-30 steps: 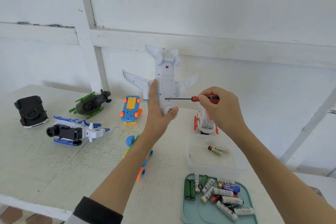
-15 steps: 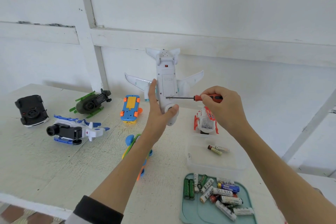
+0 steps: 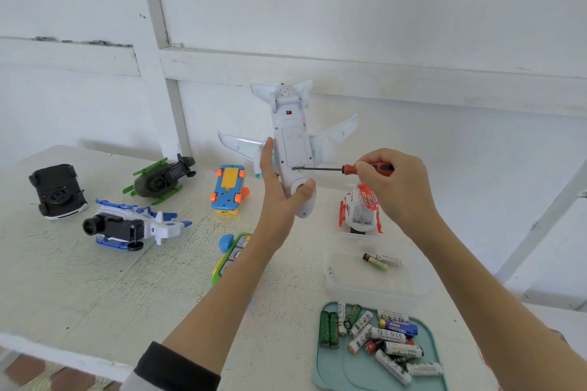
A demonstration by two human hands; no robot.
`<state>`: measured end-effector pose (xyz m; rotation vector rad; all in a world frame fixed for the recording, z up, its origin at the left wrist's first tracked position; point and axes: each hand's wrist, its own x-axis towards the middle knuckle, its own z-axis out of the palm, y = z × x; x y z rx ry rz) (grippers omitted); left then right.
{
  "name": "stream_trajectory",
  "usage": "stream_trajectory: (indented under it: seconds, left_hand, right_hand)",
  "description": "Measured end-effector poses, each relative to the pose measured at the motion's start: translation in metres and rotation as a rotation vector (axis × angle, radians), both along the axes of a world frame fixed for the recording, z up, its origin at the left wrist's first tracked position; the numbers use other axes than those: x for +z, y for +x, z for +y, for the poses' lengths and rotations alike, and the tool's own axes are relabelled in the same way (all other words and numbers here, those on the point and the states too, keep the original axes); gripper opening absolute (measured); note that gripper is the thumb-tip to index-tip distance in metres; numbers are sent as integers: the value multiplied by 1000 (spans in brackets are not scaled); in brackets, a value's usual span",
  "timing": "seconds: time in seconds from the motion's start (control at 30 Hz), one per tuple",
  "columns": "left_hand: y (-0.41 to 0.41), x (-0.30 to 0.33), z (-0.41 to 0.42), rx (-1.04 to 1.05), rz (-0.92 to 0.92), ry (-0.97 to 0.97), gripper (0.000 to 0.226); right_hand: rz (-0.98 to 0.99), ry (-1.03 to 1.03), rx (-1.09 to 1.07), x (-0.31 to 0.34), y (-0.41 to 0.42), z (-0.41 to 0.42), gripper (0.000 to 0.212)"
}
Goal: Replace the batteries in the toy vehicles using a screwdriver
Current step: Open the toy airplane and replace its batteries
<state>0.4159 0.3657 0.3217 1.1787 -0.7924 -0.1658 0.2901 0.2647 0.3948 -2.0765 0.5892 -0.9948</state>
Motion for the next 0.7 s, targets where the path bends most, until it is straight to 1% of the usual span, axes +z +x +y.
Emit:
stream_trajectory:
  seconds: [0.13, 0.23, 0.57, 0.7]
  left_hand:
    - [2, 0, -1, -23, 54, -23, 83]
    - [3, 0, 0, -26, 57, -19, 86]
    - [3, -1, 4, 5, -27, 11, 79]
    - [4, -1, 4, 51, -74, 56, 84]
  right_hand:
    - [-17, 27, -2, -1, -1, -4, 18]
    - [-18, 30, 15, 0, -2, -3, 15]
    - [-16, 26, 27, -2, 2, 0, 13]
    - [-18, 9, 39, -2, 2, 1, 10]
